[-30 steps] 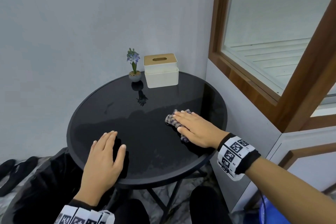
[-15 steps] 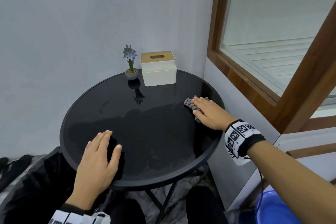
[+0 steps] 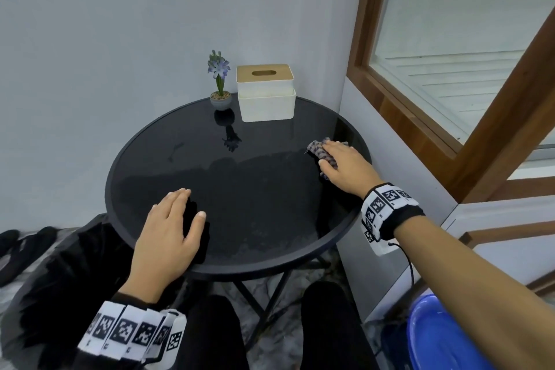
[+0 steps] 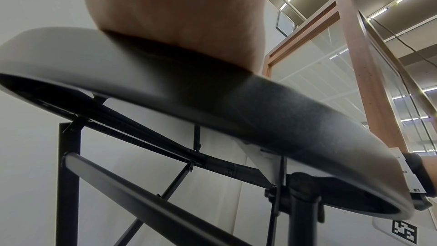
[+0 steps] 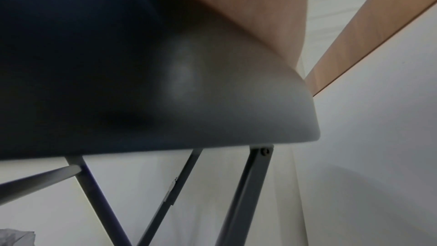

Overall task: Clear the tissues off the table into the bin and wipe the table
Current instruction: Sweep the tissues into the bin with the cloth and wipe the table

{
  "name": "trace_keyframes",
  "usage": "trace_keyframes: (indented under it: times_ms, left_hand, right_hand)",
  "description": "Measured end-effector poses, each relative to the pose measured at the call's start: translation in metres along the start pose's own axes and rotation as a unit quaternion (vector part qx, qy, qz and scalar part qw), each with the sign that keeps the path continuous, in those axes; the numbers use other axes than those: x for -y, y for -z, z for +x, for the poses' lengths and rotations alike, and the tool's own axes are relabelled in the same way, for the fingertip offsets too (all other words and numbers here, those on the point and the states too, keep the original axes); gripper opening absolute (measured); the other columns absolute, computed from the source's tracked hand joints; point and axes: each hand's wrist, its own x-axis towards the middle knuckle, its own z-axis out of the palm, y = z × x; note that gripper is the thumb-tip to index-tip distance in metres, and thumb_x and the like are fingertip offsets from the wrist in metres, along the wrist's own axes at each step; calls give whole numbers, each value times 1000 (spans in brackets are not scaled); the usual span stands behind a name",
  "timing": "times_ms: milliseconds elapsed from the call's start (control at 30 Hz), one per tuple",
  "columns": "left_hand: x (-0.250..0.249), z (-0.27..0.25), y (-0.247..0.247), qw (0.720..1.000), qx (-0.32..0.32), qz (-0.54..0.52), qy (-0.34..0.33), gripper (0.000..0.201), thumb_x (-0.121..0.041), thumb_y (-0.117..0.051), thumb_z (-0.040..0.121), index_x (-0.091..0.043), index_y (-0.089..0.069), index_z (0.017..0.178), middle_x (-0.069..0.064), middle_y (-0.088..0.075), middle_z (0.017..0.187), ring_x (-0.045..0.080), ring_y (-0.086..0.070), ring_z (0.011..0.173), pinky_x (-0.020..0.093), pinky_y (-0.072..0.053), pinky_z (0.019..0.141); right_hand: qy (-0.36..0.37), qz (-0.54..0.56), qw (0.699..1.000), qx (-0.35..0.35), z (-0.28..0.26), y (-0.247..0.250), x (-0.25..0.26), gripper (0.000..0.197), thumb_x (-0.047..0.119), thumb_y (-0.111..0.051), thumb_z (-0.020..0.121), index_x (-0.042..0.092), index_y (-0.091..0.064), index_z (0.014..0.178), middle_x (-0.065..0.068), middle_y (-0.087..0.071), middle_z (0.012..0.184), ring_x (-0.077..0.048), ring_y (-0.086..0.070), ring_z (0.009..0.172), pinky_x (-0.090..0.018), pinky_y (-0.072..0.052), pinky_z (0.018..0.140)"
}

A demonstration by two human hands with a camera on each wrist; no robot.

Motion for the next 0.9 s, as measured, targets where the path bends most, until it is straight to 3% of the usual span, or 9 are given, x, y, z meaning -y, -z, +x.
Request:
trace_keyframes:
  times_ms: [200, 533, 733, 900]
  left_hand:
    - [4, -1, -1, 1000, -4, 2, -2, 55, -36, -51, 96, -9, -44, 144, 5, -45, 149, 24, -36, 141, 40, -21, 118]
    - [0, 2, 2, 1000, 6, -16, 10, 56, -38, -50, 97, -10, -42, 145, 3, -40, 153, 21, -33, 142, 42, -27, 117]
    - [4, 11, 4, 999, 37, -27, 3, 60, -41, -48, 97, -10, -39, 147, 3, -33, 156, 19, -28, 145, 36, -23, 118]
    - [1, 20, 14, 999, 42, -23, -2, 61, -41, -49, 97, -10, -38, 148, 4, -36, 154, 20, -32, 143, 34, -26, 115]
  right_hand:
    - [-10, -6, 1000, -1, -3, 0, 5, 54, 35, -41, 98, 10, -38, 147, -8, -36, 155, -25, -31, 144, -37, -17, 118]
    - [-21, 5, 1000, 4, -7, 3, 12, 55, 37, -43, 97, 11, -40, 145, -10, -38, 154, -29, -34, 142, -41, -21, 119]
    - [-23, 5, 1000, -6, -16, 7, 19, 54, 38, -46, 95, 9, -44, 141, -12, -46, 147, -30, -42, 135, -41, -26, 115]
    - [-23, 27, 999, -13, -24, 10, 25, 51, 38, -49, 94, 9, -49, 135, -13, -51, 142, -32, -46, 131, -41, -31, 112]
